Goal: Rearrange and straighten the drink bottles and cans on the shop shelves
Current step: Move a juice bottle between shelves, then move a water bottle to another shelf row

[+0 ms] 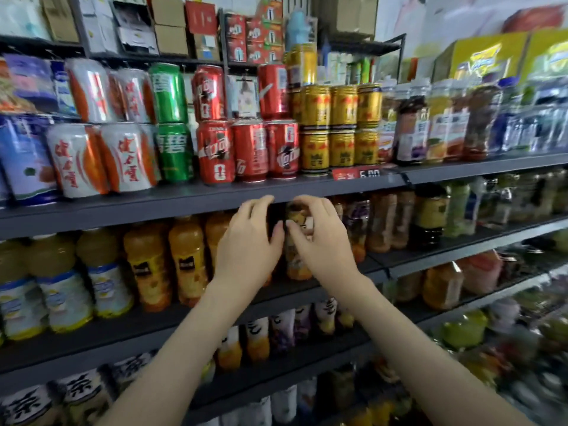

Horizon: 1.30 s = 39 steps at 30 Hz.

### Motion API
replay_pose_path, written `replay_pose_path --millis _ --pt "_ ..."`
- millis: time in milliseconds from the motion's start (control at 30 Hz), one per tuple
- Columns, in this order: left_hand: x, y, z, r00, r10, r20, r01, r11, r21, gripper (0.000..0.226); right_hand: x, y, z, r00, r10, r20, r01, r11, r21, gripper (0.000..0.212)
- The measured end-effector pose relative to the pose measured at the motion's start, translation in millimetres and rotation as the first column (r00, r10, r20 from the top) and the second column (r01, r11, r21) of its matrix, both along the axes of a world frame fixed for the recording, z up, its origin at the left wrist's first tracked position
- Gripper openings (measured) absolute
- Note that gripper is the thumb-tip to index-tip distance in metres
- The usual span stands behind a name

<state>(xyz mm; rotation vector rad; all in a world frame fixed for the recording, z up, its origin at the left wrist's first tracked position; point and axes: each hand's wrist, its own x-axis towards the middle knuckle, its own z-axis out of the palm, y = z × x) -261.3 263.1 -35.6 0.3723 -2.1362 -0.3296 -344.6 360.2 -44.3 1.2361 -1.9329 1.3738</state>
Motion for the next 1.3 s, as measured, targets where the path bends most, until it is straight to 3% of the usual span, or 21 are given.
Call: replay_pose_path --millis 133,433,667,967,1133,1300 --pt "-55.1 49.9 15.1 0.999 0.018 -0.046 -0.014 0.997 0.075 0.057 -56.5 62.0 14.7 0.998 -0.062 0.015 0.062 0.998 0.001 0.036" --pt "-189.3 119.4 32.8 0.999 -0.026 0.023 0.028 0.996 -0.082 0.052 -197.2 145.3 21.3 0.979 -0.194 0.068 0.199 0.977 -0.078 0.04" --pt "-313.0 154.4 37.2 0.998 -0.058 -0.033 0.055 0.994 -0.092 0.054 -321.7 186.4 20.5 0.963 -0.267 0.018 0.268 0.962 -0.06 0.043" --pt "-477.3 232.4 58.7 0.991 -0.129 0.04 0.133 0.986 -0.099 0.056 -475.1 264.1 47.7 0.925 -0.378 0.044 0.38 0.923 -0.061 0.044" --pt "-552.3 266.2 66.3 0.999 -0.019 0.048 0.02 1.0 -0.022 0.065 -543.3 294.7 52.5 0.938 -0.343 0.052 0.346 0.936 -0.067 0.042" --pt "-602.3 299.3 75.9 0.975 0.222 -0.001 -0.22 0.97 0.103 0.082 -597.7 319.6 54.0 0.977 -0.21 0.028 0.212 0.974 -0.08 0.04"
